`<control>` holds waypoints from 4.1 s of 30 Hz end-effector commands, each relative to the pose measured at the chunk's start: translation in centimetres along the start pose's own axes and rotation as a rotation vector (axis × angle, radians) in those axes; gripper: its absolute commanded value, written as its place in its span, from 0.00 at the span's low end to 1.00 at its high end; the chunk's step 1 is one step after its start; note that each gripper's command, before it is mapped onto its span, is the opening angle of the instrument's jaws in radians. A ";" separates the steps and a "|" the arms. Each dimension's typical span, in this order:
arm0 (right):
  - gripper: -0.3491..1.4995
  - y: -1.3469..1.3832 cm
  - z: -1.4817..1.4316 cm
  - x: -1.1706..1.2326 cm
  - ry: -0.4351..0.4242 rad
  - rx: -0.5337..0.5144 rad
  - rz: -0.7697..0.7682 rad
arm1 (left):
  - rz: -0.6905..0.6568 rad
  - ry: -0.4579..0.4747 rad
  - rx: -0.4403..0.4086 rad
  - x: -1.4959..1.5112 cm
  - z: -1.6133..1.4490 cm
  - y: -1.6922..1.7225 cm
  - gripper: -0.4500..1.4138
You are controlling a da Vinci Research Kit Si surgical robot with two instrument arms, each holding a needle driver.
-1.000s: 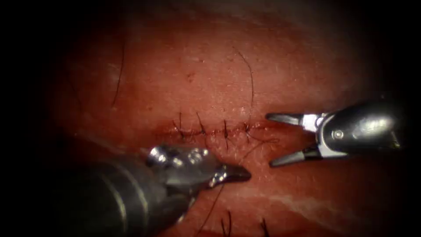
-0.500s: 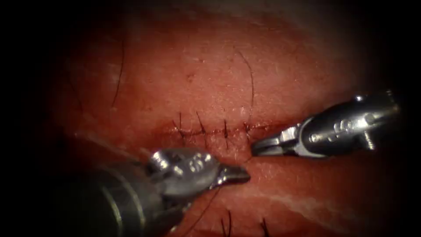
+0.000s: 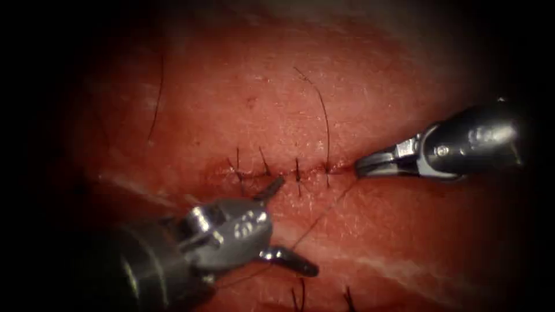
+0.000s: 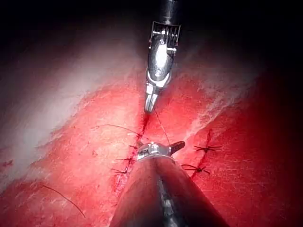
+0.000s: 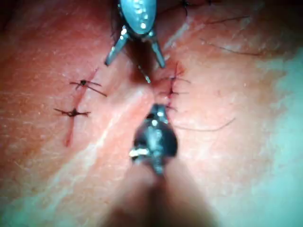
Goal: Wound Closure
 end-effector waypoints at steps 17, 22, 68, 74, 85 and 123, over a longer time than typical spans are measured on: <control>0.00 -0.09 0.11 -0.10 -0.004 -0.006 0.004 | 0.021 0.007 -0.048 -0.48 -0.03 0.15 0.07; 0.00 -0.10 0.08 -0.12 -0.004 -0.005 0.004 | 0.030 0.008 -0.056 -0.51 -0.10 0.15 0.00; 0.00 0.12 0.52 -0.67 0.263 -0.153 0.154 | 0.191 0.139 -0.025 0.01 0.20 -1.01 0.00; 0.00 0.11 0.59 -0.54 0.316 -0.181 0.162 | 0.192 0.101 0.007 0.05 0.59 -1.08 0.00; 0.00 0.13 0.76 -0.44 0.413 -0.298 0.250 | 0.222 0.013 0.071 -0.28 1.15 -1.20 0.00; 0.45 0.32 1.17 -0.53 -0.004 -0.619 0.695 | 0.213 -0.018 0.106 -0.11 1.05 -0.91 0.00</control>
